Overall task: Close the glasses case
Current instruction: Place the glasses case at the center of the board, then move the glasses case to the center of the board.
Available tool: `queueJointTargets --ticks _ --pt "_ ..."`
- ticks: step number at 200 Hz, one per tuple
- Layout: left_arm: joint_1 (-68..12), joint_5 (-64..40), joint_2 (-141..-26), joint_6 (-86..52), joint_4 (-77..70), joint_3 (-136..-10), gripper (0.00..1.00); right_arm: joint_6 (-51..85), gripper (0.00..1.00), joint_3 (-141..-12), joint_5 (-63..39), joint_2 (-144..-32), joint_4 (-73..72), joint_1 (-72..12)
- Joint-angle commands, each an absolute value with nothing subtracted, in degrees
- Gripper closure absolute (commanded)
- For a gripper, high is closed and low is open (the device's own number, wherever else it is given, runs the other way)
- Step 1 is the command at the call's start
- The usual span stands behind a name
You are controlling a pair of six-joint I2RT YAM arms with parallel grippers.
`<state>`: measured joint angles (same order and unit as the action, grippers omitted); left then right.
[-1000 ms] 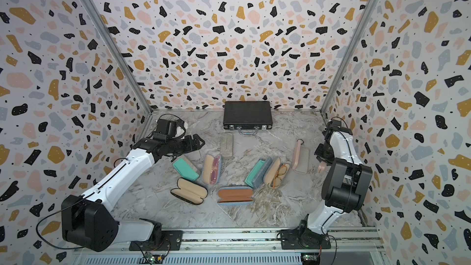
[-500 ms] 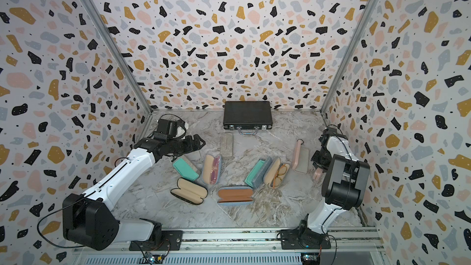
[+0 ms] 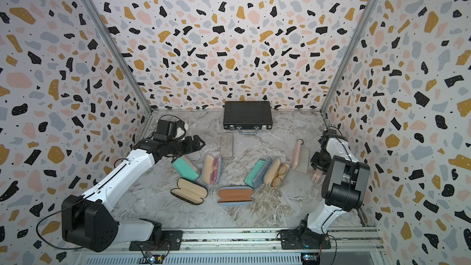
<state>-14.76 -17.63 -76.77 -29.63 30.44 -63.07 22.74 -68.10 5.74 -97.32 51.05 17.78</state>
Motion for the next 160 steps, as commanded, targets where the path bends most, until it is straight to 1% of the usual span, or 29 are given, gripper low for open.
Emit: queueJointTargets --ticks 1,20,51,79,95,114,133,160 --pt "-14.5 -17.75 -74.82 -29.75 29.63 -62.48 0.08 23.17 0.5 -67.33 5.82 -94.25 53.24 17.93" --pt "-14.49 -17.58 -74.15 -29.65 29.88 -62.5 0.07 23.32 0.46 -67.44 5.0 -92.34 54.21 17.93" --pt "-14.5 -17.75 -72.88 -29.97 30.06 -62.52 0.07 24.42 0.44 -67.36 2.19 -86.15 56.8 17.61" --pt "-14.5 -18.1 -71.11 -30.42 30.32 -62.36 0.07 26.28 0.42 -67.51 2.07 -79.19 60.32 14.25" --pt "-14.5 -17.97 -69.92 -30.67 30.36 -61.93 0.07 28.7 0.42 -67.38 1.01 -75.4 61.76 9.62" --pt "-14.5 -18.0 -68.36 -31.0 30.58 -61.35 0.07 32.69 0.4 -67.56 1.57 -72.13 63.44 0.83" --pt "-14.43 -18.15 -67.02 -31.05 31.14 -60.74 0.07 37.04 0.39 -68.37 2.83 -70.74 64.98 -8.62" --pt "-14.49 -17.94 -64.82 -30.72 31.96 -59.56 0.07 41.59 0.36 -69.0 3.33 -70.45 64.93 -17.66"
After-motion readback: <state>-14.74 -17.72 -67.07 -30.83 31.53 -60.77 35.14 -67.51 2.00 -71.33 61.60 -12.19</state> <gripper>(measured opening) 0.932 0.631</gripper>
